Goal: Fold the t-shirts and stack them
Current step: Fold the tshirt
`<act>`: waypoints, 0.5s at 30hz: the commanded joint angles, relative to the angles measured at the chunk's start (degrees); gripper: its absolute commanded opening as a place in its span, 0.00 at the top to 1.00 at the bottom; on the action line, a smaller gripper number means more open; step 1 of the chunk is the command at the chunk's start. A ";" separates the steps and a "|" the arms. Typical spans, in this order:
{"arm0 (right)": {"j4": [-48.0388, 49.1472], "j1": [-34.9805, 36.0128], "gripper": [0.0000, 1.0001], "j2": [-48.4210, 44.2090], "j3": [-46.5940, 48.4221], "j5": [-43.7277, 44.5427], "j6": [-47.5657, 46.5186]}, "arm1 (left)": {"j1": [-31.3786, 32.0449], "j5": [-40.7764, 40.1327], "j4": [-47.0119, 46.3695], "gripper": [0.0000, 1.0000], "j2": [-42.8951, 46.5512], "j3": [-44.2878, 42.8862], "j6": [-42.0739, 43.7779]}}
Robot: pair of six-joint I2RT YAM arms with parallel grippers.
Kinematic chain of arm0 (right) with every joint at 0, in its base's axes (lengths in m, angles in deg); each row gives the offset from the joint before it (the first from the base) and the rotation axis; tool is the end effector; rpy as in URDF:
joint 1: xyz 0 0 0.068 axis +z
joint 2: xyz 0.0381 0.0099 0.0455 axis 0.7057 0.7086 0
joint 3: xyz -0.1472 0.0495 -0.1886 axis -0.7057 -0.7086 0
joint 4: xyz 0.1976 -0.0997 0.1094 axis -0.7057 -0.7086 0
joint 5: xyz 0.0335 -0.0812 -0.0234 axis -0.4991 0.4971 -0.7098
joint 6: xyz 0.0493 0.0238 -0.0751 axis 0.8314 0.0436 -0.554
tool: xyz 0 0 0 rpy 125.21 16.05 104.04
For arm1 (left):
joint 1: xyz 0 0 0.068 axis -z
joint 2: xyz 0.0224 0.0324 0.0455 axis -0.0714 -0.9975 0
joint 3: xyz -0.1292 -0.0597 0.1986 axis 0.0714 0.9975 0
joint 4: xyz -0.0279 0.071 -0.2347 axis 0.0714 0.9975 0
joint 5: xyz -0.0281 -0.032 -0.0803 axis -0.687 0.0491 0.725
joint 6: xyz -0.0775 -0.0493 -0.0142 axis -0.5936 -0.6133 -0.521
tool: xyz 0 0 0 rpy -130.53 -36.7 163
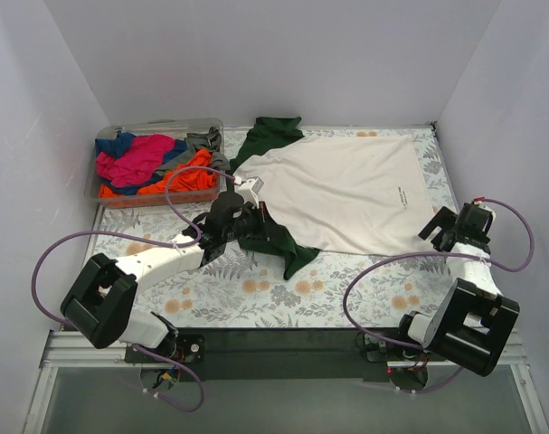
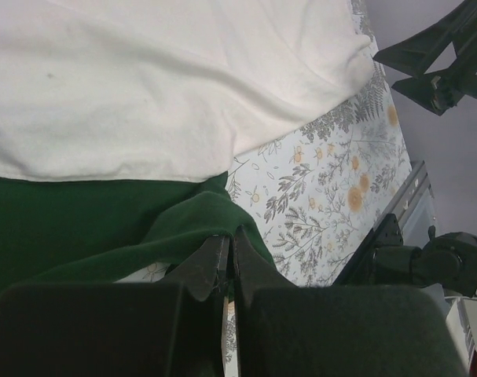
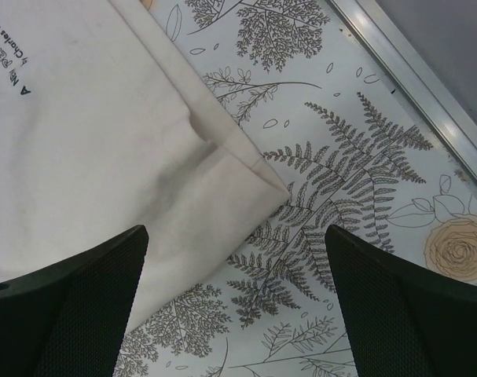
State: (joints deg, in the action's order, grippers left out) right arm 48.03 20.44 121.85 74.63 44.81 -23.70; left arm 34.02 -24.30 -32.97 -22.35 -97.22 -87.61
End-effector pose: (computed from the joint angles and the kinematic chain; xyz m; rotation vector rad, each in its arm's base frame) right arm 0.2413 -0.1203 0.1421 0.8522 2.1811 -0.2145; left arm 0.2478 -0.2246 0.1777 -0.5416 2.3526 -1.3791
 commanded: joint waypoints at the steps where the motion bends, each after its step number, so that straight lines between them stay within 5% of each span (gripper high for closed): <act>1: 3.75 -2.09 0.14 2.74 0.23 -5.35 1.91 | 0.04 1.64 -0.96 1.00 2.37 0.55 0.43; 15: 11.41 -3.50 0.27 7.06 -3.90 -4.22 4.47 | 0.04 -0.74 1.41 1.00 4.40 0.73 1.40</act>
State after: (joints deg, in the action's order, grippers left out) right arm 58.06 17.20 129.76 72.03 38.45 -20.33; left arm 34.02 -24.34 -31.92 -20.25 -96.66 -87.15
